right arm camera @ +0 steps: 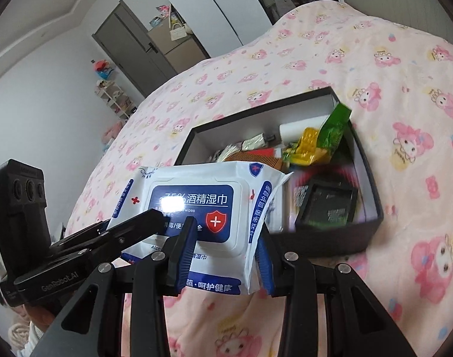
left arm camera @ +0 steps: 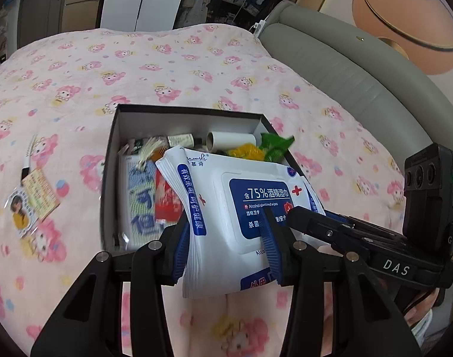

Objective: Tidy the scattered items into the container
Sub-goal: 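Carry the wet-wipes pack into the DAPHNE box and lower it, then open both grippers and withdraw them from the box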

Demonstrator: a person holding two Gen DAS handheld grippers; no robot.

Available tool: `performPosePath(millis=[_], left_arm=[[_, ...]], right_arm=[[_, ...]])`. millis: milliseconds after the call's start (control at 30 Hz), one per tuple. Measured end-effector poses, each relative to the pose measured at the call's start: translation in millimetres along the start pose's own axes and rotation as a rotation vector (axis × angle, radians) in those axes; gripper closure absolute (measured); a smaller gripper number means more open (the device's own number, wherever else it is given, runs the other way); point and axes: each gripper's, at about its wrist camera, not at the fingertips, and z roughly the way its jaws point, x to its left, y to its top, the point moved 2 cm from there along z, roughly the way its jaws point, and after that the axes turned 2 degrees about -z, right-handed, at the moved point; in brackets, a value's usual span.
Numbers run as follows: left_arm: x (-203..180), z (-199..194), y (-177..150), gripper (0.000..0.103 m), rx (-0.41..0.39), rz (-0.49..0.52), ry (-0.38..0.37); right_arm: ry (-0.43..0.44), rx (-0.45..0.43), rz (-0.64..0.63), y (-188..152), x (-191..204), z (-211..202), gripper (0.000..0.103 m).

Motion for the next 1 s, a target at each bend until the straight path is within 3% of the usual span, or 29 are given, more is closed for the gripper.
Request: performPosePath(millis=[333, 500, 633, 667, 767, 867, 1000], left_arm=[[44, 70, 41, 0.057, 0.054, -0.116, 0.014], [50, 108, 43, 0.050, 0.171, -0.094, 0.115], [55, 127, 38, 0.044, 0.249, -0.067, 0.281], [54, 128, 36, 0.043, 0.259, -0.061, 0.292], [51, 128, 33, 0.040, 0.288, -0.040, 0.326], [48, 124, 30, 0.040, 0.303, -0.013, 0.469], [43, 107, 34, 0.040, 0.269, -0.004, 0.509]], right_arm=[[-0.042, 0.031, -0.027, 48, -23, 63, 0.069], [-0.095, 0.094, -0.037, 47, -39, 99, 0.069], [-0.184, 0.151, -0.067, 38, -47, 118, 0.069], [-0.213, 0.169, -0.076, 36, -49, 123, 0.069], [-0.285, 0.132, -0.119, 38, -46, 115, 0.069], [-0.362, 0.087, -0.134, 40, -43, 101, 0.067], [-0.417, 0.039, -0.126, 40, -39, 77, 0.067]])
